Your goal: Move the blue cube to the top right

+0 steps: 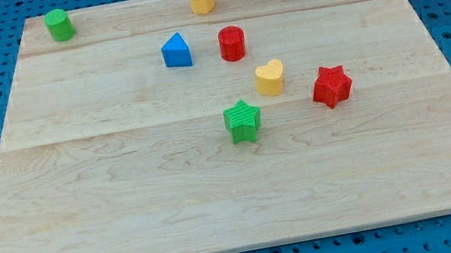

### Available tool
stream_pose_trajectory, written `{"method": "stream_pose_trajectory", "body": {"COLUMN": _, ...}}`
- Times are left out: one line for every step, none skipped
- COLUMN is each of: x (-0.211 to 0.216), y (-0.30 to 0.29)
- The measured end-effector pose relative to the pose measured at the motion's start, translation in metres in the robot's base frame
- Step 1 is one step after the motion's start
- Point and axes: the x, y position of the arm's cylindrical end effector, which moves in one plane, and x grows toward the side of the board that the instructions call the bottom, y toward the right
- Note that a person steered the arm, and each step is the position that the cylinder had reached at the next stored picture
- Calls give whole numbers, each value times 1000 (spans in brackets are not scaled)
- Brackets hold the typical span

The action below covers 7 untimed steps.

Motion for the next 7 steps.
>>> {"method": "stream_pose_trajectory", "body": {"x": 0, "y": 6}}
{"method": "stream_pose_trajectory", "body": {"x": 0, "y": 23}}
{"method": "stream_pose_trajectory", "body": {"x": 0, "y": 33}}
{"method": "stream_pose_trajectory", "body": {"x": 0, "y": 31}}
{"method": "stream_pose_trajectory", "body": {"x": 0, "y": 30}}
{"method": "stream_pose_trajectory", "body": {"x": 0, "y": 33}}
{"method": "stream_pose_trajectory", "body": {"x": 0, "y": 46}}
